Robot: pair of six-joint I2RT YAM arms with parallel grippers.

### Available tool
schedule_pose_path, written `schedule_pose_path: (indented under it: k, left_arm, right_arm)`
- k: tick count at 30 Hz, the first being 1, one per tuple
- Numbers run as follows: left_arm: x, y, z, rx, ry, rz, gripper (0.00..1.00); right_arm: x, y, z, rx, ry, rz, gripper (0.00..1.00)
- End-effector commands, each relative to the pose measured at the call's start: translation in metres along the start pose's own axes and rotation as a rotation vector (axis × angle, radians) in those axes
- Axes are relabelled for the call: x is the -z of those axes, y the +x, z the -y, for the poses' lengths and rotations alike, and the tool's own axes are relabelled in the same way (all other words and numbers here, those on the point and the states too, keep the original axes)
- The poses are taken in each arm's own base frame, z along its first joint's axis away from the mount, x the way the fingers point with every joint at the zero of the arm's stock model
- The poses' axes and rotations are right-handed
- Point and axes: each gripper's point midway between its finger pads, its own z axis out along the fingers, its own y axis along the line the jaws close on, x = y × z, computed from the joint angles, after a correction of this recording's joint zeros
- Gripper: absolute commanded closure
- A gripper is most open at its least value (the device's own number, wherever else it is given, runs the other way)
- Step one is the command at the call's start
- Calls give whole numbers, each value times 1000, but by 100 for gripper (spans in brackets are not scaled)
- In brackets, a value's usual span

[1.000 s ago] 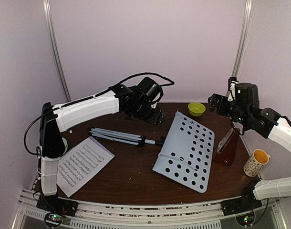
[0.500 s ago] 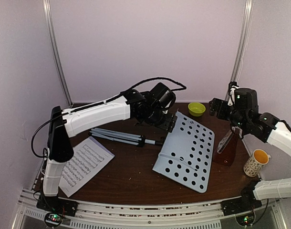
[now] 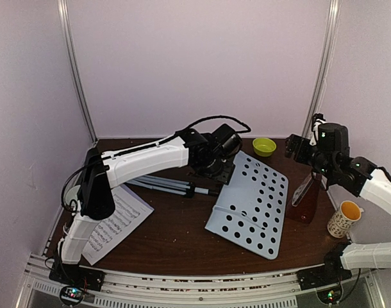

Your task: Set up the instrument practice props

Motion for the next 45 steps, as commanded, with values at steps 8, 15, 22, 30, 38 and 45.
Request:
schedule_pose_path:
  k: [8,15,22,30,38,45]
  left_arm:
    - [-17,4,-3,41,-76,5,52]
    - [-21,2,-1,60,-73,14,50]
    - [5,-16,-19,75,-128,89,47]
    - [80,-73,-20,49,-54,310,36]
    - [63,-55,23,-50,7,264,29]
    - [33,-37,35,-90,-3,214,25]
  right_arm:
    - [-7,7,10,-36,36,-3,0]
    - [-11,13,7,-38,24,-24,0]
    - [-8,13,9,-34,24,-27,0]
    - [-6,11,5,-45,-8,-18,0]
    - [-4,6,9,-91,13,2,0]
    - [-4,4,11,-120,28,9,2]
